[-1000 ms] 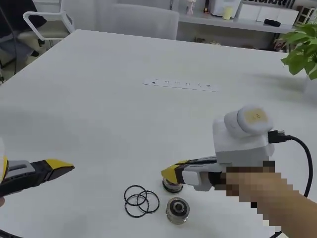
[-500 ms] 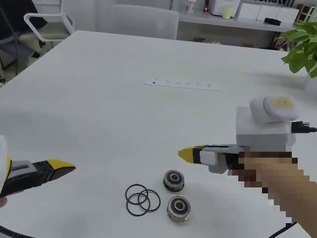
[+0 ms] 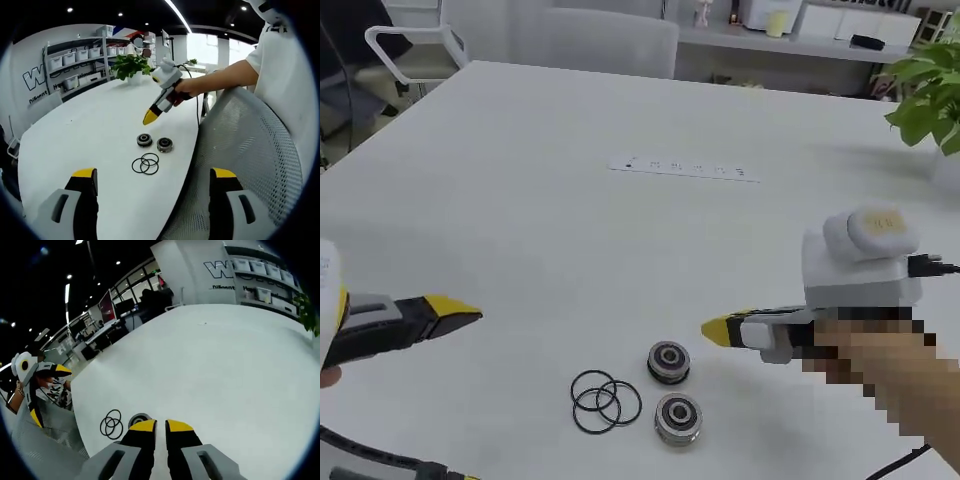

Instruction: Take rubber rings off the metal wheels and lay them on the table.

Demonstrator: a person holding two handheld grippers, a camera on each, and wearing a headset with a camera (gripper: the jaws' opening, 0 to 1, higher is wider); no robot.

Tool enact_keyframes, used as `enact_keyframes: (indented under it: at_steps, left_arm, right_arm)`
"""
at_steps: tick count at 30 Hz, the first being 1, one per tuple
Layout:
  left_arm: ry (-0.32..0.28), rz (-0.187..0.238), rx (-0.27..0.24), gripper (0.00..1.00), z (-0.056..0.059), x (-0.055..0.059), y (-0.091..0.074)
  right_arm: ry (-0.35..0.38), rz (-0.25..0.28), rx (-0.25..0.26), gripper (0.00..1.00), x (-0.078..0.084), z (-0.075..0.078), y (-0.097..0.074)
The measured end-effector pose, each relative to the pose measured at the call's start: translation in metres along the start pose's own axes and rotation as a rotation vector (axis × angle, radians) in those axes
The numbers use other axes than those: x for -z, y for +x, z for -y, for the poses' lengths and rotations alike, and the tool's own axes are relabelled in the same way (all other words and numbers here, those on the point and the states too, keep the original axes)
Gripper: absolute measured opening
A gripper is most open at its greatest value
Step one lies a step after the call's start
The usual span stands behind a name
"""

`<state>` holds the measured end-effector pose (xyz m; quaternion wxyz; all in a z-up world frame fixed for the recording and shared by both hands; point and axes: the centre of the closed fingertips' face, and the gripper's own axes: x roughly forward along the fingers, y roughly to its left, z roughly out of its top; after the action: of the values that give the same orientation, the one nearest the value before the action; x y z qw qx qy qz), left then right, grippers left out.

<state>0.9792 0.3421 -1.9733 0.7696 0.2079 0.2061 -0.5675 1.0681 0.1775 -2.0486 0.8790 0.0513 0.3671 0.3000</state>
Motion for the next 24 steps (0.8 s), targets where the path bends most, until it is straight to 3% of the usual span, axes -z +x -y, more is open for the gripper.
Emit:
enact_keyframes:
  at_steps: [5,8,11,16,21,24]
  left_arm:
    - [0.040,0.017,-0.007,0.90,-0.008,-0.020,-0.006]
    - [0.045,0.023,0.001,0.85,-0.013,-0.031,-0.008]
    - [0.080,0.055,-0.003,0.83,-0.019,-0.049,-0.005]
    - [0.143,0.071,0.021,0.82,-0.026,-0.070,0.009]
    - [0.218,0.050,0.036,0.71,-0.037,-0.083,0.029]
    - [0.238,0.094,0.065,0.71,-0.040,-0.097,0.043]
  right_arm:
    - [-0.031,-0.034,-0.005,0.04,0.008,0.002,0.002]
    - [-0.045,-0.058,-0.003,0.06,0.013,0.002,0.004]
    - [-0.068,-0.076,-0.007,0.07,0.016,0.001,0.005]
    - [-0.107,-0.105,-0.017,0.09,0.022,0.000,0.007]
    - [-0.158,-0.133,-0.023,0.09,0.029,-0.002,0.009]
    - [-0.189,-0.140,-0.035,0.11,0.030,-0.005,0.010]
